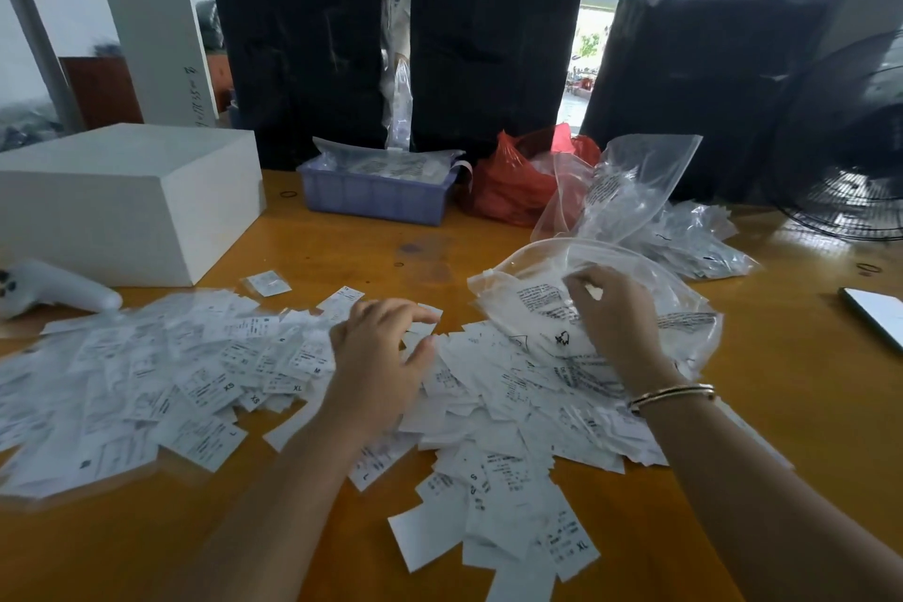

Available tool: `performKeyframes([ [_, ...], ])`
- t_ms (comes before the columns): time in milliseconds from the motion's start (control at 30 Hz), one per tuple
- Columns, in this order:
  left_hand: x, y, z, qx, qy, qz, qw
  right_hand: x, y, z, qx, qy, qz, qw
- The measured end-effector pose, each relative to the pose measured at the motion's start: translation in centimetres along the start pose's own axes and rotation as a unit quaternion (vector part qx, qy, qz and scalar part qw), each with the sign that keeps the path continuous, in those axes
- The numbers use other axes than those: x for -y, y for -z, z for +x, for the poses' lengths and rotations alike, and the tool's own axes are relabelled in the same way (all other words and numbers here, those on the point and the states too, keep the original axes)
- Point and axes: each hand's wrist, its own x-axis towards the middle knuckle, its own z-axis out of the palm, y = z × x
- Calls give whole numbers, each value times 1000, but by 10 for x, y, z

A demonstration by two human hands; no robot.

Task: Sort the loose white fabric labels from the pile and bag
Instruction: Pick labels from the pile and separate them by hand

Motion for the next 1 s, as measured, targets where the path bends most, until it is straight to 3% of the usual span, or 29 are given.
performKeyframes([
  [67, -6, 0, -1, 50, 10, -127, 991, 23, 3, -13, 34, 39, 95, 994],
  [133, -10, 4, -2, 112, 35, -234, 965, 45, 0, -29, 133, 65, 139, 979],
  [267, -11, 7, -2, 147, 60, -286, 945, 67, -14, -48, 231, 101, 170, 953],
  [433, -4, 6, 2, 35, 141, -318, 937, 64, -28, -58, 199, 31, 193, 960],
  [500, -1, 6, 4, -4, 195, -349, 917, 58, -35, -65, 229, 96, 23, 968],
  [567, 1, 5, 5, -29, 236, -370, 898, 53, -40, -71, 245, 191, -147, 939],
  [600, 2, 4, 5, -35, 248, -377, 892, 53, -40, -73, 239, 206, -171, 933],
  [800, 3, 3, 4, -11, 258, -393, 882, 58, -35, -80, 148, 177, -123, 965],
  [1000, 3, 1, 5, 9, 262, -410, 873, 61, -32, -82, 114, 28, 119, 986],
])
